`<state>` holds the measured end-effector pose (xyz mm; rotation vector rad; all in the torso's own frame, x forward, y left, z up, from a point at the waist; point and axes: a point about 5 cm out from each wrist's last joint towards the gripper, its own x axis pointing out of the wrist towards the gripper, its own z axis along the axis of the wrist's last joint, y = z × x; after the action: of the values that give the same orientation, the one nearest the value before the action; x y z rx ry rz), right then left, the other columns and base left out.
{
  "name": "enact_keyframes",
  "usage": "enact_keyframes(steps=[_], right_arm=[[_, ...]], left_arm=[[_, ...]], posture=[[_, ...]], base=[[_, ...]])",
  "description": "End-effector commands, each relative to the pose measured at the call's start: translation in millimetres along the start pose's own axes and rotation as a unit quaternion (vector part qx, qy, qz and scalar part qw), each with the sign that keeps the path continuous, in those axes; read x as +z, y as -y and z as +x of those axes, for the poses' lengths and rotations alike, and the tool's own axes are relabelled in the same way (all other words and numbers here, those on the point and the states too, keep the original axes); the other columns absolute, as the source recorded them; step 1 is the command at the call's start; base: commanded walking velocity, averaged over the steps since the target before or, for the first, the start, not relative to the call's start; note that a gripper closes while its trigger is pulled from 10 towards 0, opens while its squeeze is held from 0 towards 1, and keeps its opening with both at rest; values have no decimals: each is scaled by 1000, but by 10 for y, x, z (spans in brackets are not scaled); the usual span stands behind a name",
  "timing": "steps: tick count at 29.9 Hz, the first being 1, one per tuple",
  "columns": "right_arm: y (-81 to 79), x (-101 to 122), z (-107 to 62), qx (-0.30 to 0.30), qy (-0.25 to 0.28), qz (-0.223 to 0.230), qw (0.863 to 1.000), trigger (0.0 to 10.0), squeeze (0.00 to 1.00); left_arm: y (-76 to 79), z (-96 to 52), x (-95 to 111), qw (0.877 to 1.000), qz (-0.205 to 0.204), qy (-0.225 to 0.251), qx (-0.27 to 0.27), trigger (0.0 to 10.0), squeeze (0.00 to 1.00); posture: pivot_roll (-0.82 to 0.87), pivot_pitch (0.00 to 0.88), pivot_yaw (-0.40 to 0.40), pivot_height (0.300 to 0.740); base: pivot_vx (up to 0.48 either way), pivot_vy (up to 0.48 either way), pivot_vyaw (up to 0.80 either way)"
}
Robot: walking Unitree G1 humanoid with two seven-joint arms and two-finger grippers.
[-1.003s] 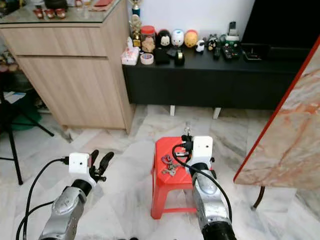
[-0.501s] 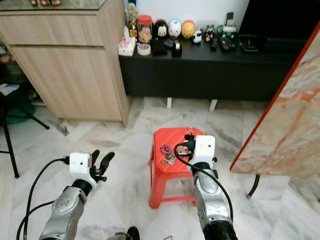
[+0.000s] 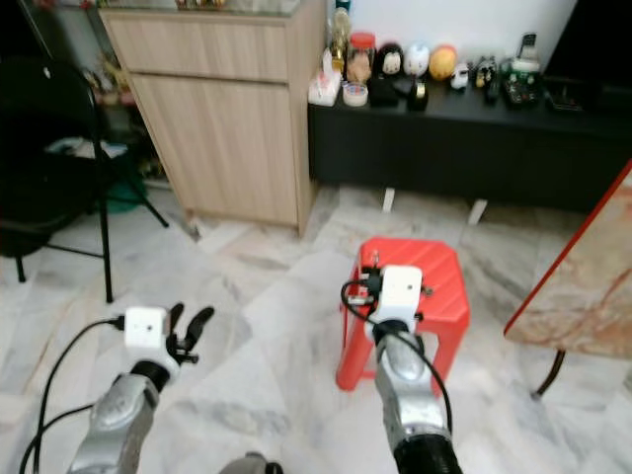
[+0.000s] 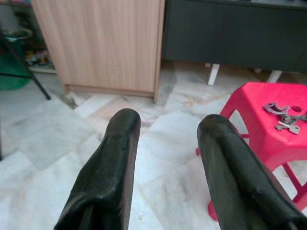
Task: Hang keys on a hook
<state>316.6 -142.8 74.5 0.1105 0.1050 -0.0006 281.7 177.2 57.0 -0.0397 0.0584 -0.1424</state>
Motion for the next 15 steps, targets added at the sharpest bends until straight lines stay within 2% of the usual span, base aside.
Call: enact_keyframes(steps=[1, 13, 15], right_arm=[[60, 25, 1, -14, 4, 4, 1000, 10000, 0], [65, -6, -7, -33, -3, 13, 999, 10000, 0], [64, -12, -4, -33, -5, 12, 999, 10000, 0]], left_arm=[[25, -16, -18, 1000, -1, -2, -3, 10000, 0], [10, -25, -20, 1000, 5, -6, 0, 10000, 0], [10, -27, -20, 1000, 6, -6, 0, 10000, 0]], posture=[[68, 102, -6, 740], [71, 108, -6, 740], [73, 109, -6, 740]], base=[[0, 0, 0], [0, 0, 0], [0, 0, -638]])
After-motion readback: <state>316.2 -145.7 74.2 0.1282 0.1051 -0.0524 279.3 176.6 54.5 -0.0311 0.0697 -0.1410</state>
